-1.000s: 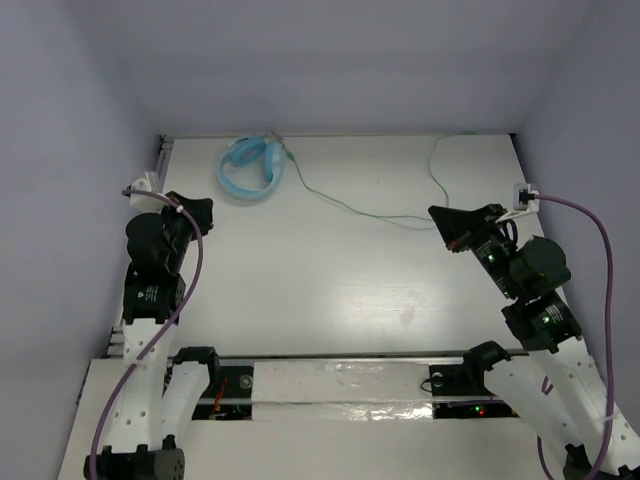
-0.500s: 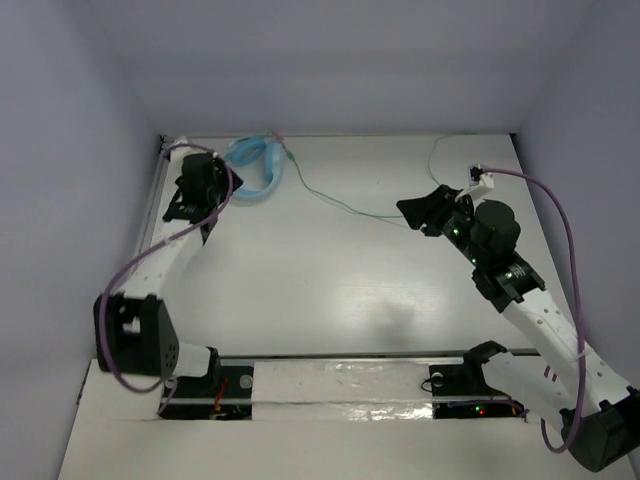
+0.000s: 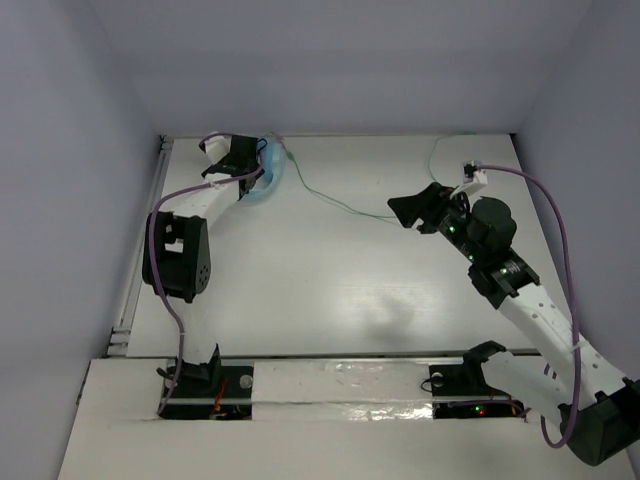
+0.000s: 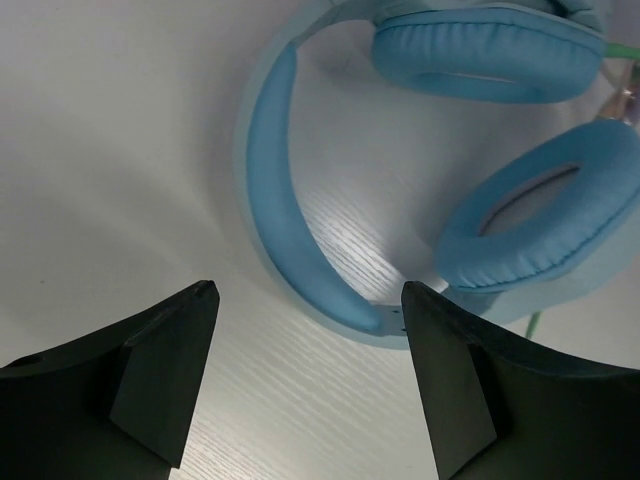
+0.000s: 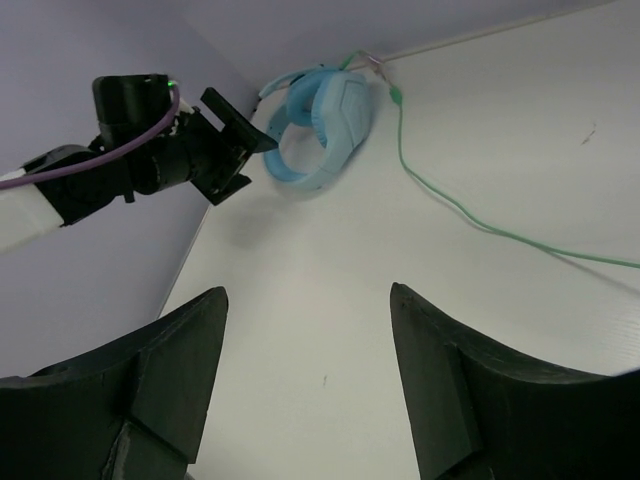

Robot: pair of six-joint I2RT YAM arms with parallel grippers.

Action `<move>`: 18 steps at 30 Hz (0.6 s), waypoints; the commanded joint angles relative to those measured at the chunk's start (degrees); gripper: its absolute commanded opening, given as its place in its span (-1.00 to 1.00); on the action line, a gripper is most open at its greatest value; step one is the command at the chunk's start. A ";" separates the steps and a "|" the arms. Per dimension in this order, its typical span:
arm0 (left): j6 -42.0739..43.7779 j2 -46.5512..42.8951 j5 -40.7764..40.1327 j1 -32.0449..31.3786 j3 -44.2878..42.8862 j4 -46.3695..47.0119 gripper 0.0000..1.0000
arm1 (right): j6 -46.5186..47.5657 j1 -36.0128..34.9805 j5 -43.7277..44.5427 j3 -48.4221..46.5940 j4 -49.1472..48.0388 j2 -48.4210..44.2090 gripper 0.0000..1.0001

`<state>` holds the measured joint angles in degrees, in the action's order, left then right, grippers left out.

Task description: Wrap the headphones

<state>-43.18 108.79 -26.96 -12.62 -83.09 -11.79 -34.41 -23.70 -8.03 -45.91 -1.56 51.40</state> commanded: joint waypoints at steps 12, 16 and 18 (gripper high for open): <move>2.21 9.05 4.82 6.47 -1.36 4.68 0.41 | 1.02 -0.29 -4.79 1.17 -5.38 1.07 0.51; 4.15 11.61 5.78 6.47 -4.36 4.94 0.41 | 0.84 -0.29 -5.68 1.09 -5.91 2.39 0.52; 5.29 12.66 5.95 6.47 -5.76 5.02 0.39 | 0.84 -0.29 -5.59 0.91 -5.82 2.92 0.52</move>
<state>-40.47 121.19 -22.44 -5.34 -85.60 -7.97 -34.28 -23.68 -12.27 -45.10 -4.05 53.76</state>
